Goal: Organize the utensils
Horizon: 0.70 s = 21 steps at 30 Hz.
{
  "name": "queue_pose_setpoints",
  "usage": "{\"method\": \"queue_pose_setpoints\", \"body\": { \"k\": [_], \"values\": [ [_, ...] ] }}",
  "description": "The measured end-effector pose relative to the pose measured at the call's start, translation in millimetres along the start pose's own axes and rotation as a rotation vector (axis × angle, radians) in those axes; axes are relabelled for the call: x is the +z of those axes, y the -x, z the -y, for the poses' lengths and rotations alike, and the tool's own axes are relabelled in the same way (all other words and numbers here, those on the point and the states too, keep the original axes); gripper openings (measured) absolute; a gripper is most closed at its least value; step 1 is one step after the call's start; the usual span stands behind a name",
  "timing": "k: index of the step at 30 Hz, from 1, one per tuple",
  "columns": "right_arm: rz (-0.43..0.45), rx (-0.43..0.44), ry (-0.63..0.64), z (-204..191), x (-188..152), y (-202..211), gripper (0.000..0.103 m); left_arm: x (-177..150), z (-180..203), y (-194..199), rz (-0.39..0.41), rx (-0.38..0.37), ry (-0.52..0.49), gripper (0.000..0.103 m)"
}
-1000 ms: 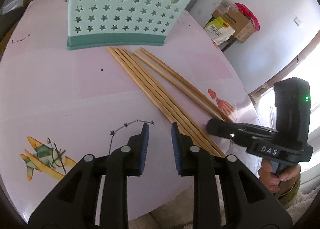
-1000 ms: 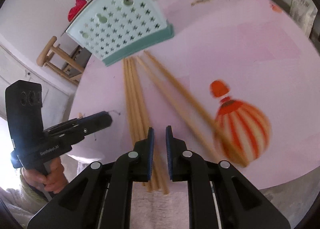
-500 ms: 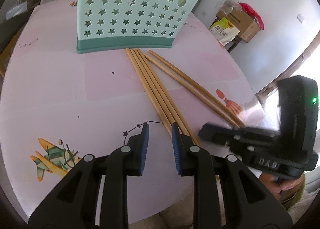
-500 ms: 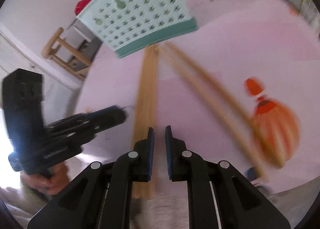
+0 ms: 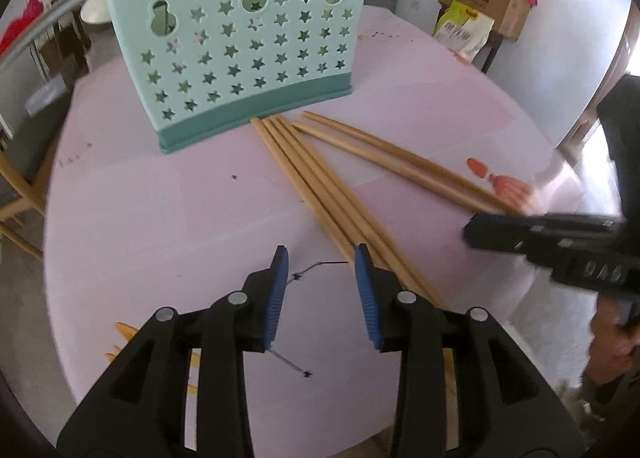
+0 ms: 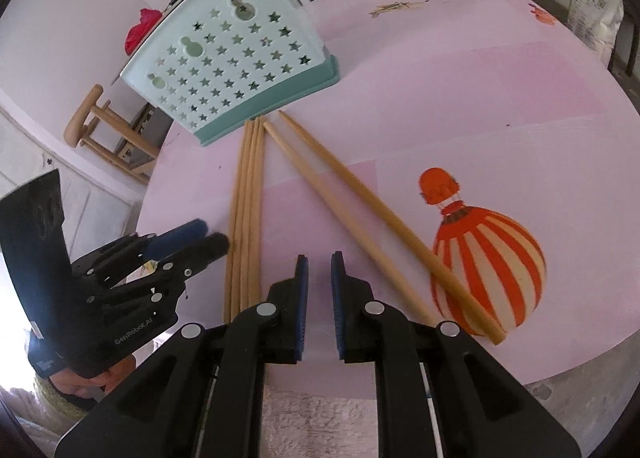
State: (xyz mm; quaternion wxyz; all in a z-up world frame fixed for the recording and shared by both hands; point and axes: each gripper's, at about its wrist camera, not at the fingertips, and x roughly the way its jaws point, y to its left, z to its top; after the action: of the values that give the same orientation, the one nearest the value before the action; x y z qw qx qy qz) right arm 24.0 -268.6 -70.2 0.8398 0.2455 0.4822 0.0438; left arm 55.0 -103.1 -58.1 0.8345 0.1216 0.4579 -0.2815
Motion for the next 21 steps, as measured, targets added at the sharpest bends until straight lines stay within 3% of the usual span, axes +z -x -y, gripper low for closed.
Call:
{"method": "queue_pose_setpoints", "body": {
  "k": [2, 8, 12, 21],
  "values": [
    [0.014, 0.001, -0.008, 2.7, 2.0, 3.6, 0.012, -1.2, -3.1, -0.3, -0.024, 0.023, -0.002, 0.032],
    [0.039, 0.004, -0.020, 9.8, 6.5, 10.3, 0.012, 5.7, -9.4, 9.1, 0.011, -0.087, 0.068, 0.033],
    [0.041, 0.011, -0.026, 10.7, 6.4, 10.4, 0.012, 4.5, 1.0, 0.9, -0.004, -0.030, 0.017, 0.034],
    [0.048, 0.009, -0.029, 14.0, 6.5, 13.8, 0.012, -3.7, -13.5, 4.0, -0.013, 0.024, 0.020, 0.033]
  ]
}}
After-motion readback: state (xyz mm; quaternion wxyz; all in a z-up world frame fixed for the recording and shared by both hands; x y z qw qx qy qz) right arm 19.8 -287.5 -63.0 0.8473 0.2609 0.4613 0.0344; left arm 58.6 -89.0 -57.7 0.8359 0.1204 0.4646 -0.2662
